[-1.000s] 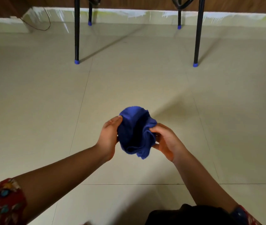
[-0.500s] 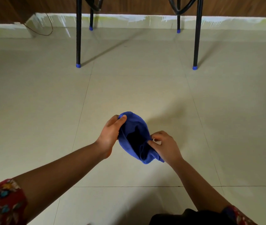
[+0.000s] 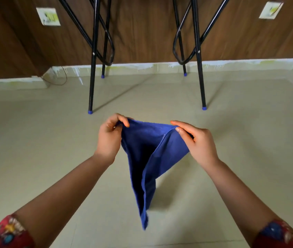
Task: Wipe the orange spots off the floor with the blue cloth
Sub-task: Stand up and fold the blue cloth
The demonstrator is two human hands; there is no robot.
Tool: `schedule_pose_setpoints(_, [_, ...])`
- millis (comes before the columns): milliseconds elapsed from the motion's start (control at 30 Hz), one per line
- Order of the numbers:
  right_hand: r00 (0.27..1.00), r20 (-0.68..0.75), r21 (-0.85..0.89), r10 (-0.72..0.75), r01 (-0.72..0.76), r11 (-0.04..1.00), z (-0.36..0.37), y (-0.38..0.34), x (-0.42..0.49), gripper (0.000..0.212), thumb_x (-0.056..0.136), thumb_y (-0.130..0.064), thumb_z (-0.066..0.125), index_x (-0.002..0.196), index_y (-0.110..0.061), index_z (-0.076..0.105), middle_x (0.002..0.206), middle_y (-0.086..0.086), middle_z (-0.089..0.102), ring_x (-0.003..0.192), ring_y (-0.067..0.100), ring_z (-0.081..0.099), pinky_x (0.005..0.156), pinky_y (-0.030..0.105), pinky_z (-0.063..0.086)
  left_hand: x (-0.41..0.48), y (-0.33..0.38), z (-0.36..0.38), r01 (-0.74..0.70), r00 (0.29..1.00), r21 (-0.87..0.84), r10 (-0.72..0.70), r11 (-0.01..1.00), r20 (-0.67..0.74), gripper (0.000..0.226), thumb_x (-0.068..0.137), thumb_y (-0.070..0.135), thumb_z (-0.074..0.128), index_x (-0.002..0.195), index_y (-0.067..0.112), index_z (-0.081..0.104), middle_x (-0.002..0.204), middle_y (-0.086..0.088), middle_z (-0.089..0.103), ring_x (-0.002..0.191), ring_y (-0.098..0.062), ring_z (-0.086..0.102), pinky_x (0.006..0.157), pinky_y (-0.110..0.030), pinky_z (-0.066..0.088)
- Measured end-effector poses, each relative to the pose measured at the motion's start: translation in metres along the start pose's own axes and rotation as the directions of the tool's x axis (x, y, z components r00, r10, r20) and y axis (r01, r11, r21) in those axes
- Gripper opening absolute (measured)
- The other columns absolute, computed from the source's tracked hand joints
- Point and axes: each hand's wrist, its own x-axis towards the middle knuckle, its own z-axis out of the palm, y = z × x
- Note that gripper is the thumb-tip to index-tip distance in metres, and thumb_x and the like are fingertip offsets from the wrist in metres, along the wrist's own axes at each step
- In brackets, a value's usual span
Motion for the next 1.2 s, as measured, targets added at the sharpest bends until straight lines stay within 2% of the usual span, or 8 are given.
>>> schedule_pose_setpoints(100, [0.986, -0.075, 0.038, -0.151, 0.154, 0.987, -0.014, -0.006, 0.013, 0.022, 0.093, -0.025, 0.056, 0.105, -0.021, 0.075, 0.110, -0.005, 0.068, 0.098, 0.011, 0.062, 0.081, 0.021, 0.048, 0.014, 0.028, 0.006, -0.028, 1.000, 0.104, 0.027, 0.994, 0.006, 0.052, 0.075, -0.019, 0.030, 0.067, 0.016, 0.067, 0.083, 0.003, 0.070, 0.081, -0.005, 0.062, 0.078, -0.017, 0.045])
schedule_pose_setpoints(333, [0.997, -0.034, 0.394, -0.069, 0.076, 0.916, -0.006, -0.065, 0.037, 0.013, 0.083, -0.015, 0.073, 0.082, -0.027, 0.071, 0.077, -0.008, 0.071, 0.065, 0.010, 0.063, 0.065, 0.024, 0.049, 0.004, 0.073, 0.027, -0.026, 0.859, 0.108, -0.033, 0.994, 0.511, 0.041, 0.071, -0.004, 0.053, 0.103, 0.013, 0.072, 0.106, -0.001, 0.072, 0.102, -0.008, 0.065, 0.087, -0.013, 0.048])
schedule_pose_setpoints(467, [0.998, 0.046, 0.406, 0.034, -0.050, 0.913, -0.005, -0.078, 0.052, 0.017, 0.076, -0.035, 0.075, 0.074, -0.028, 0.060, 0.067, -0.004, 0.066, 0.054, 0.026, 0.057, 0.057, 0.037, 0.045, 0.000, 0.069, 0.036, -0.121, 0.917, 0.123, 0.064, 0.985, 0.393, 0.023, 0.077, -0.006, 0.069, 0.096, 0.005, 0.074, 0.092, -0.006, 0.075, 0.086, -0.009, 0.069, 0.080, -0.018, 0.052])
schedule_pose_setpoints(733, [0.925, 0.381, -0.382, -0.008, 0.165, 0.909, -0.030, -0.045, 0.046, 0.041, 0.078, -0.058, 0.062, 0.068, -0.021, 0.049, 0.054, -0.004, 0.046, 0.065, 0.015, 0.048, 0.066, 0.033, 0.038, 0.008, 0.051, 0.011, -0.012, 0.961, 0.016, 0.007, 1.000, 0.277, 0.024, 0.089, -0.002, 0.055, 0.099, 0.009, 0.074, 0.101, 0.002, 0.074, 0.095, -0.006, 0.066, 0.083, -0.019, 0.052])
schedule_pose_setpoints(933, [0.960, 0.275, -0.610, -0.046, 0.212, 0.764, -0.029, -0.044, 0.052, 0.020, 0.077, -0.041, 0.074, 0.087, -0.023, 0.075, 0.109, -0.004, 0.057, 0.103, 0.025, 0.046, 0.076, 0.033, 0.026, 0.022, 0.045, -0.015, -0.013, 0.946, 0.026, 0.003, 1.000, 0.323, 0.036, 0.092, -0.006, 0.044, 0.097, 0.014, 0.073, 0.107, 0.004, 0.073, 0.104, -0.009, 0.065, 0.090, -0.022, 0.049])
schedule_pose_setpoints(1033, [0.973, 0.230, -0.499, 0.036, 0.086, 0.862, -0.033, -0.053, 0.061, 0.020, 0.074, -0.038, 0.079, 0.085, -0.022, 0.076, 0.122, -0.011, 0.063, 0.109, 0.020, 0.052, 0.083, 0.033, 0.041, 0.027, 0.044, -0.027, -0.039, 0.963, 0.038, 0.027, 0.999, 0.267, 0.040, 0.093, -0.008, 0.041, 0.099, 0.017, 0.072, 0.101, 0.008, 0.073, 0.101, -0.008, 0.064, 0.089, -0.026, 0.048])
schedule_pose_setpoints(1100, [0.954, 0.214, -0.174, 0.211, -0.175, 0.969, -0.032, -0.059, 0.062, 0.016, 0.071, -0.029, 0.083, 0.078, -0.025, 0.069, 0.099, -0.011, 0.074, 0.093, 0.014, 0.064, 0.078, 0.030, 0.048, 0.029, 0.045, -0.034, -0.068, 0.963, 0.044, 0.054, 0.997, 0.265, 0.041, 0.093, -0.010, 0.041, 0.102, 0.019, 0.070, 0.098, 0.009, 0.074, 0.097, -0.007, 0.065, 0.087, -0.028, 0.051])
schedule_pose_setpoints(1200, [0.871, 0.383, 0.204, 0.308, -0.404, 0.891, -0.027, -0.056, 0.060, 0.029, 0.072, -0.015, 0.083, 0.087, -0.024, 0.059, 0.077, -0.002, 0.075, 0.072, 0.014, 0.066, 0.074, 0.029, 0.047, 0.031, 0.043, -0.045, -0.053, 0.942, 0.012, 0.046, 0.998, 0.333, 0.047, 0.094, -0.010, 0.043, 0.119, 0.025, 0.060, 0.100, 0.000, 0.074, 0.090, -0.009, 0.067, 0.075, -0.027, 0.056])
